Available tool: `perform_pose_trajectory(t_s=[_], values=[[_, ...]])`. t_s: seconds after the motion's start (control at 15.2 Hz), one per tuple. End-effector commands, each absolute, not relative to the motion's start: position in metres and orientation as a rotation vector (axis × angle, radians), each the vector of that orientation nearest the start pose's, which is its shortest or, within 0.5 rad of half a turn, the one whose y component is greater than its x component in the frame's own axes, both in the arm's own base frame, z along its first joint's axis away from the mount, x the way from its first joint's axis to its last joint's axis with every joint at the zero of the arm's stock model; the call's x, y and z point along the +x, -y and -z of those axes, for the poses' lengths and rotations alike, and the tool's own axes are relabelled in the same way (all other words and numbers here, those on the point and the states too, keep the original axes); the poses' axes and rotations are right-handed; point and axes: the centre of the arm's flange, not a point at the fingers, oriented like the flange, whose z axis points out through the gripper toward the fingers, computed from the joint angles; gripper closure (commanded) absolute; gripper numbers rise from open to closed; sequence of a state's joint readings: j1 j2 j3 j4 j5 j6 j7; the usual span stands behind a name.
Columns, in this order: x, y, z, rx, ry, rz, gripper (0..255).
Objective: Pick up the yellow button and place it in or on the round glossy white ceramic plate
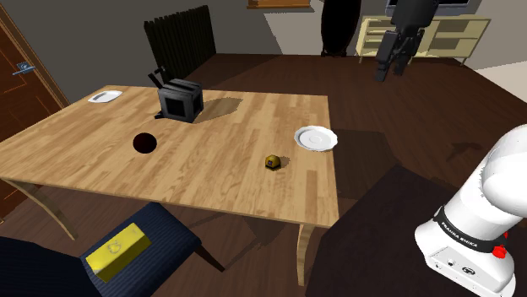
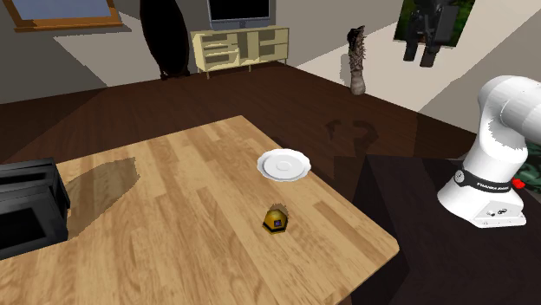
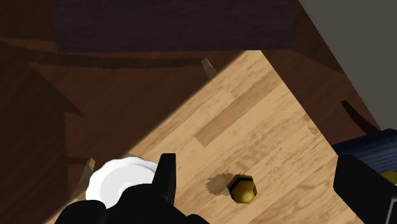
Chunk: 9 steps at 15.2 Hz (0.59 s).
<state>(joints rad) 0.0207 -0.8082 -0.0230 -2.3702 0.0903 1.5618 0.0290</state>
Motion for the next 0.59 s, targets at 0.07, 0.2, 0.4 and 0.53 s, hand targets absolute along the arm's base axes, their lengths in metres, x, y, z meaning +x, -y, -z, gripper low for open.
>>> perform_pose_trajectory(t_s=[0.07,0.2,0.4,0.53], values=[[0.310,-0.010,-0.581,-3.039,-0.022,-0.009,0],[0.329,-0.018,-0.563,-3.048,0.005,-0.020,0],[0.358,-0.029,-0.536,-3.061,0.046,-0.036,0],[0.377,-0.036,-0.518,-3.069,0.074,-0.048,0]])
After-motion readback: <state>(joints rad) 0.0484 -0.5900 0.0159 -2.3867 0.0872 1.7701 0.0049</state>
